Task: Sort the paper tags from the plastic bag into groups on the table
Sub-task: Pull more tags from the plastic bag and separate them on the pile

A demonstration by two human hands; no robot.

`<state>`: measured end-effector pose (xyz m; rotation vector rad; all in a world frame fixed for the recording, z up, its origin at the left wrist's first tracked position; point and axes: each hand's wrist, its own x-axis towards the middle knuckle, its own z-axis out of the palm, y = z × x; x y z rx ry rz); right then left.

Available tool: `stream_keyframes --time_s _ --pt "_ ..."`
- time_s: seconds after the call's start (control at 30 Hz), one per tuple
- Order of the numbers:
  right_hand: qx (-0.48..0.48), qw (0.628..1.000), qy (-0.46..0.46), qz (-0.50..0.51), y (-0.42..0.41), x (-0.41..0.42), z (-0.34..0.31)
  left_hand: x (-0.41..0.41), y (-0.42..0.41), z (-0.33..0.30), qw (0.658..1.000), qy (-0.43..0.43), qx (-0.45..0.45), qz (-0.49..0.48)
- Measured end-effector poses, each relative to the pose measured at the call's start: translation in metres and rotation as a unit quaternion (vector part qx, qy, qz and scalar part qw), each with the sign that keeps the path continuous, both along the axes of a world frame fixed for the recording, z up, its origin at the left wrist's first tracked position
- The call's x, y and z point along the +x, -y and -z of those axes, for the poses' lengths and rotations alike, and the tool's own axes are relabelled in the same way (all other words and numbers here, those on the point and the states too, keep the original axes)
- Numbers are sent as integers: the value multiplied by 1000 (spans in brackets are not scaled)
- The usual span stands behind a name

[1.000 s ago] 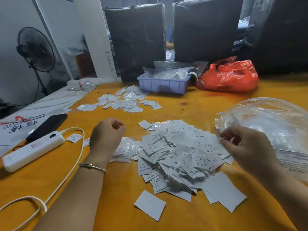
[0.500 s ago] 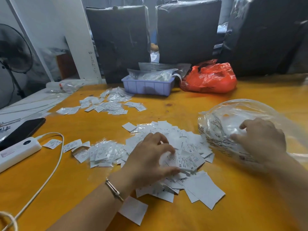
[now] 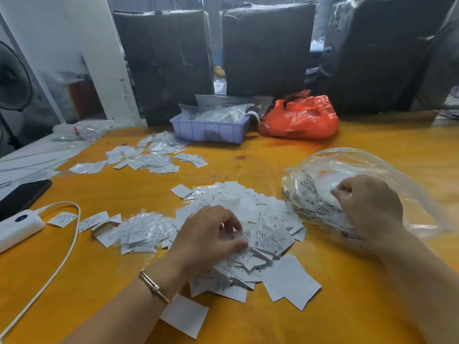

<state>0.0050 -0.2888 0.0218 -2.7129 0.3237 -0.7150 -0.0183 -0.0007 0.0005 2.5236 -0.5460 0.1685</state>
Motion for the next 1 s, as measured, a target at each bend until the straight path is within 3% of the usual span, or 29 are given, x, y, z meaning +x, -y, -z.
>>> stream_keyframes --time_s 0.13,0.23,0.33,0.4,0.47,0.53,0.63,0.8,0.93,1.0 --pt "-1 989 144 -16 -1 1 2 -1 1 -1 996 -41 -68 -27" --pt "4 962 263 -75 -11 -6 -6 -1 -2 -3 991 -58 -116 -38" --pt "129 931 289 -182 -35 -21 -13 2 -9 -7 981 -66 -172 -58" --pt "333 880 207 -268 -59 -33 -13 2 -13 -10 962 -77 -253 -70" --pt "532 794 56 -287 -76 -39 -6 2 -17 -14 932 -87 -344 -73" --pt "624 733 -82 -260 -86 -39 4 2 -21 -18 908 -93 -402 -72" --pt "678 671 -192 -230 -92 -37 13 2 -24 -18 881 -130 -451 -60" --pt "700 629 -251 -229 -95 -34 13 2 -25 -19 853 -207 -480 2" --pt "743 561 -280 -232 -92 -33 12 -2 -25 -21 878 -258 -393 90" --pt "748 548 -283 -246 -91 -33 12 -2 -23 -22 885 -251 -382 90"
